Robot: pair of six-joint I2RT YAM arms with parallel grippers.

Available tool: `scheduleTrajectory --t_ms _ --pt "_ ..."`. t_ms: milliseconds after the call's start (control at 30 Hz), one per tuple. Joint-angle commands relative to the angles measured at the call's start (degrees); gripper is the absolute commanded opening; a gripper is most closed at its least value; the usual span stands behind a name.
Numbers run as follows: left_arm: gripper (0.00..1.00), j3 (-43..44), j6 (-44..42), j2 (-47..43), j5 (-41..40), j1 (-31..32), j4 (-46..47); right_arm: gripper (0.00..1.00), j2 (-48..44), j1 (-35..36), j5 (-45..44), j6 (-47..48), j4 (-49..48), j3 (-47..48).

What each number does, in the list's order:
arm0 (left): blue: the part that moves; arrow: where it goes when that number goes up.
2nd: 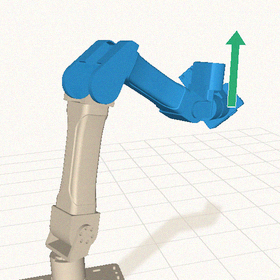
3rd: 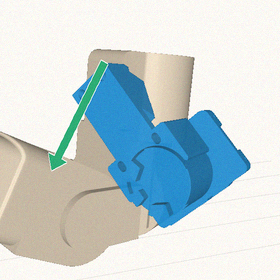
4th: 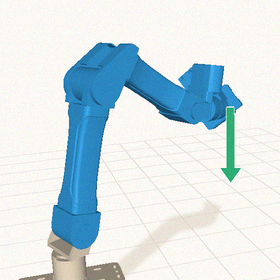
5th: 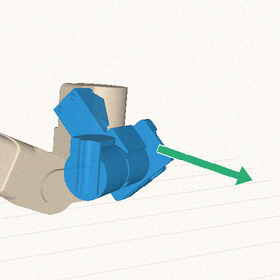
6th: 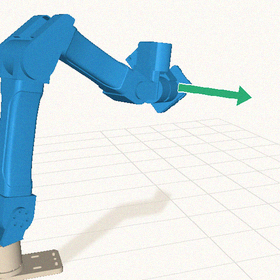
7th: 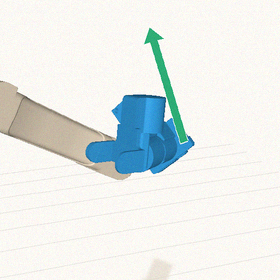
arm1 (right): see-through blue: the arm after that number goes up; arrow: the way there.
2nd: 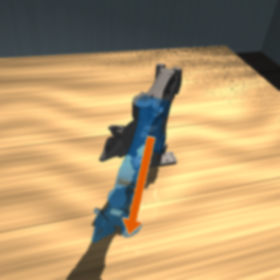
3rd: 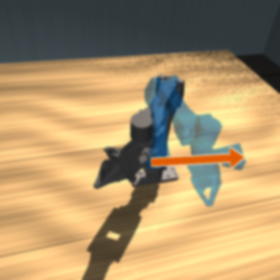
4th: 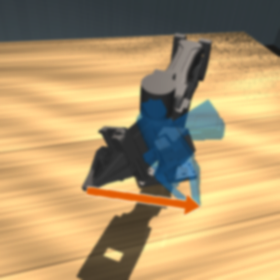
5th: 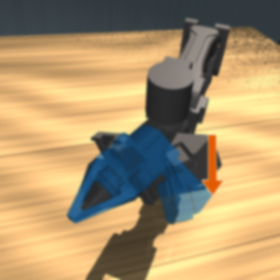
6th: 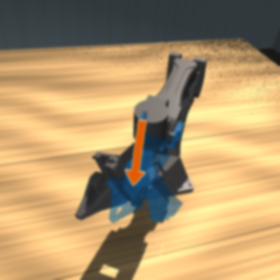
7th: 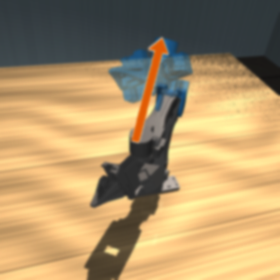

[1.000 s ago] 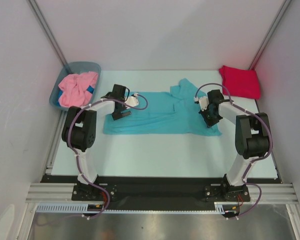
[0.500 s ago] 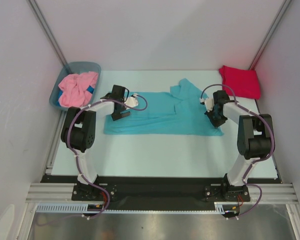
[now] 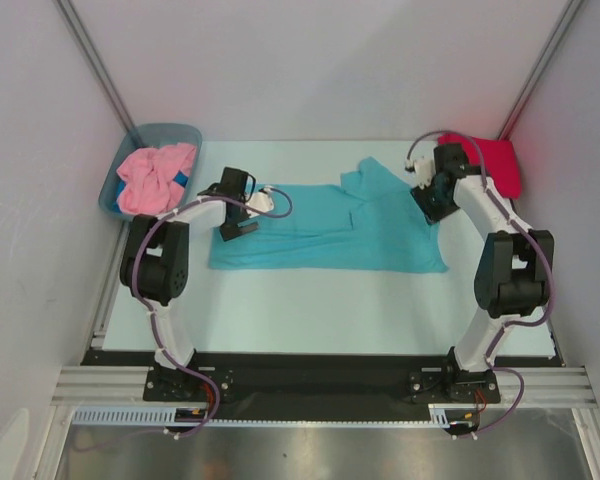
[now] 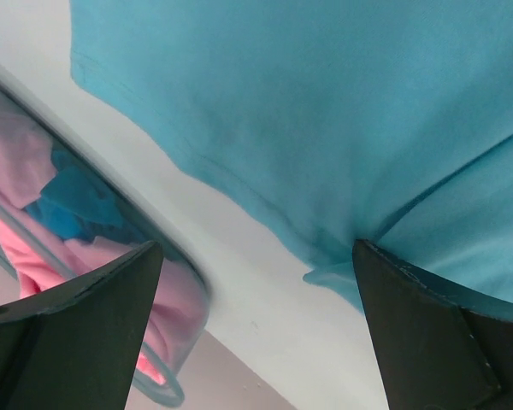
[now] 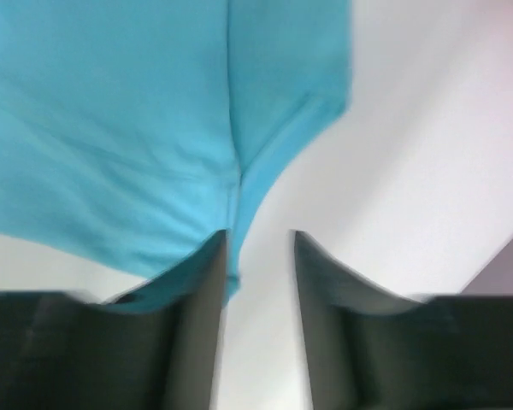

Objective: Fold and stack the t-shirts
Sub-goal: Fold the tshirt

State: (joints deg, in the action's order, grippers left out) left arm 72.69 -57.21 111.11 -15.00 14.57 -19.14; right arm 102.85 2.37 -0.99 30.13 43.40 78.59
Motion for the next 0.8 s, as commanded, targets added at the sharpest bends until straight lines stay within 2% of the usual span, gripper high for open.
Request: scheduleTrajectory --t_ms 0,33,67,133,167,233,267,333,367,433,467,500,533,700,767 --pt "1.00 5.35 2.01 -6.77 0.06 -1.03 -3.53 0.47 -2.30 4.30 3.28 -1.74 4.93 11.74" --pt "1.00 6.84 3.06 -7.57 0.76 -1.03 -3.89 0.53 -1.95 5.00 2.93 -1.48 5.12 14.29" --pt "1.00 10.25 3.50 -8.18 1.03 -1.03 -4.07 0.64 -1.60 6.23 2.93 -0.96 4.94 15.01" --pt "1.00 13.96 4.56 -8.80 2.08 -1.03 -4.94 0.75 -0.29 7.20 2.41 0.54 2.85 15.72" --pt "1.00 17.89 5.17 -8.54 2.69 -1.03 -5.21 0.99 -0.37 7.82 1.88 1.24 0.75 14.68" --pt "1.00 22.39 10.08 -5.66 2.00 -1.03 -5.30 1.00 -0.37 8.00 1.00 2.39 -7.48 13.26" --pt "1.00 27.63 12.89 -4.16 0.95 -1.03 -5.47 1.00 0.59 8.00 -0.48 1.69 -9.89 13.35" --pt "1.00 33.89 21.94 1.63 -4.13 -1.03 -7.48 1.00 3.13 7.65 -1.82 -4.25 -13.07 18.24" --pt "1.00 40.80 25.01 3.57 -5.63 -1.29 -8.71 1.00 7.41 7.39 -1.91 -6.29 -12.29 25.32" --pt "1.00 47.78 31.01 9.79 -4.26 -1.65 -14.86 1.00 12.35 6.16 -1.04 -10.86 -7.14 33.60" --pt "1.00 51.55 32.41 11.39 -2.94 -2.26 -16.36 1.00 18.29 5.72 2.71 -13.93 -4.49 37.74" --pt "1.00 52.11 34.25 12.45 0.29 -2.52 -17.42 1.00 20.88 4.84 4.14 -15.35 -2.11 45.52" --pt "1.00 52.03 34.88 13.86 1.89 -2.87 -17.51 0.99 23.43 4.57 7.99 -15.80 2.17 48.04" --pt "0.95 50.45 38.48 17.82 5.60 -2.97 -19.17 0.97 26.43 4.13 11.80 -15.01 1.16 48.06" --pt "0.93 50.28 39.36 18.70 7.27 -3.32 -20.41 0.97 28.19 3.17 13.64 -15.19 2.74 51.22"
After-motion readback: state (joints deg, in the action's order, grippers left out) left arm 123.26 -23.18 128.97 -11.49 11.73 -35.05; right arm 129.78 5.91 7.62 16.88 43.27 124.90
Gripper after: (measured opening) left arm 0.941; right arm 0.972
